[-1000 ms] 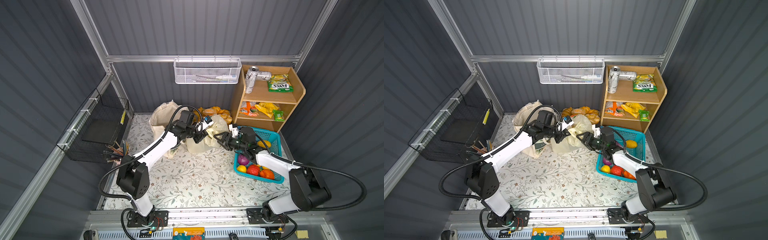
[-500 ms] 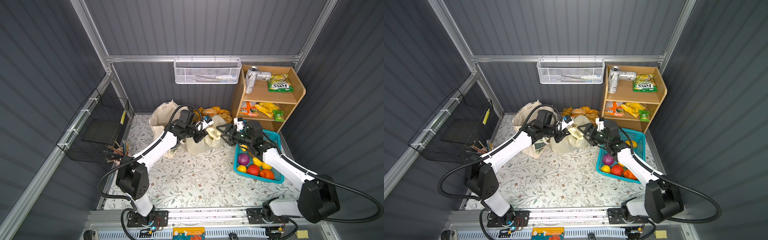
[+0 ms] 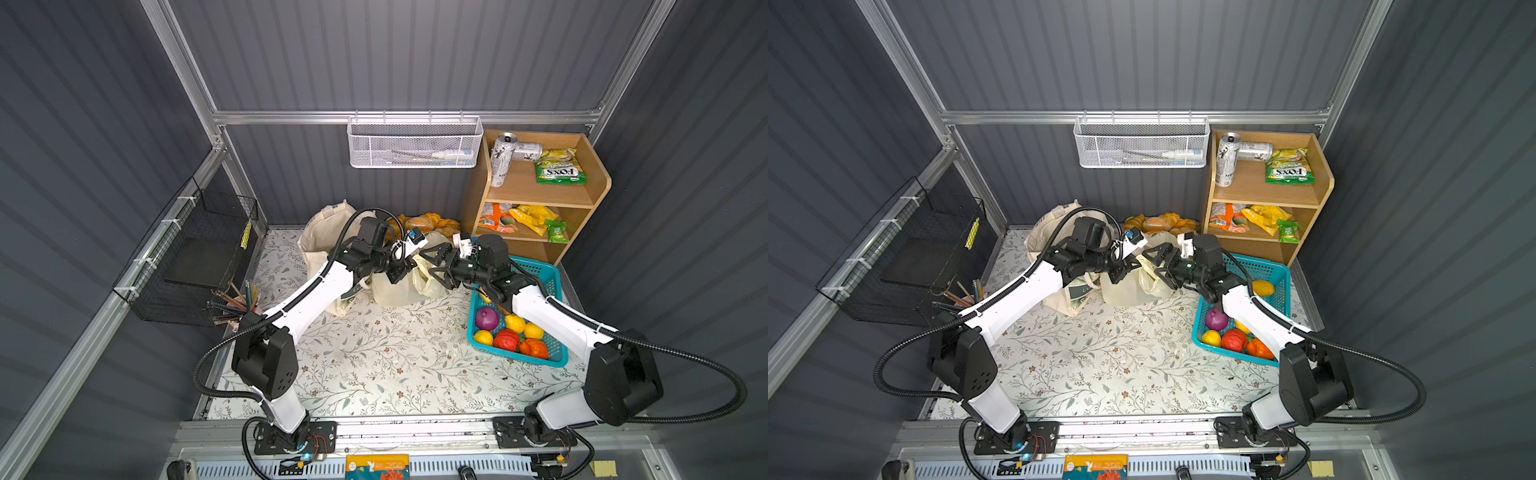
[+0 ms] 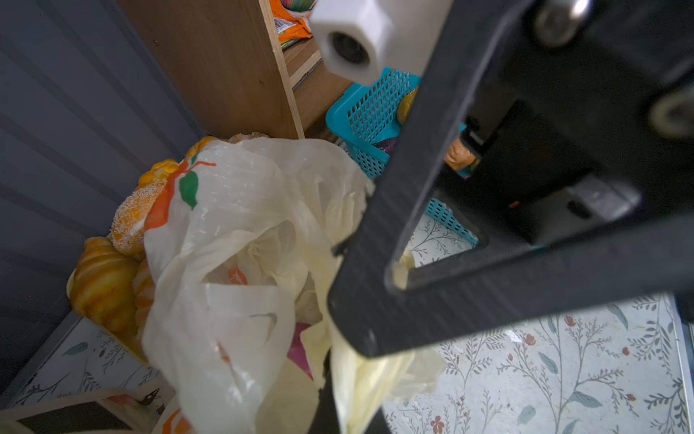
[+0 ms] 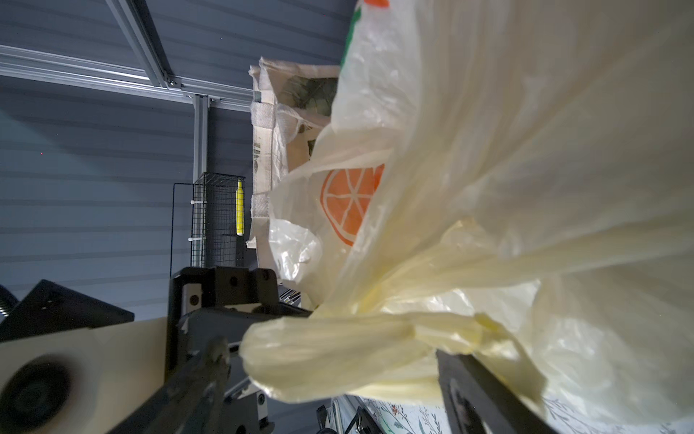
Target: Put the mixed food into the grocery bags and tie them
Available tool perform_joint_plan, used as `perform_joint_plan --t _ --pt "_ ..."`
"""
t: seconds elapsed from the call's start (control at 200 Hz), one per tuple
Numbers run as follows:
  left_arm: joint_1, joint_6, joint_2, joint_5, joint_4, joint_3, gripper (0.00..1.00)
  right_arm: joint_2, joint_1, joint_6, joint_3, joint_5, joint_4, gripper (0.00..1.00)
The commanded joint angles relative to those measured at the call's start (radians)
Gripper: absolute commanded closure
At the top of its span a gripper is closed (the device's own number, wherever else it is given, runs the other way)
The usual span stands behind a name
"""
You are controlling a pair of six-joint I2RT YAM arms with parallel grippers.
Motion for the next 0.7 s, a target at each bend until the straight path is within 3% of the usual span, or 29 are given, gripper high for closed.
perform_joint_plan --t 0.0,0.565,0.69 --pt "-0.005 0.019 -0.006 0.039 -0.014 0.032 1.00 0.025 0.011 0.007 -0.013 0.027 0.026 0.13" --pt "-0.032 0.054 0.015 0.077 -0.055 0.044 1.00 0.174 0.043 0.014 0.145 0.047 0.091 0.12" --pt "-0.033 0.053 0.014 0.078 -0.051 0.039 1.00 0.171 0.042 0.014 0.140 0.038 0.108 0.22"
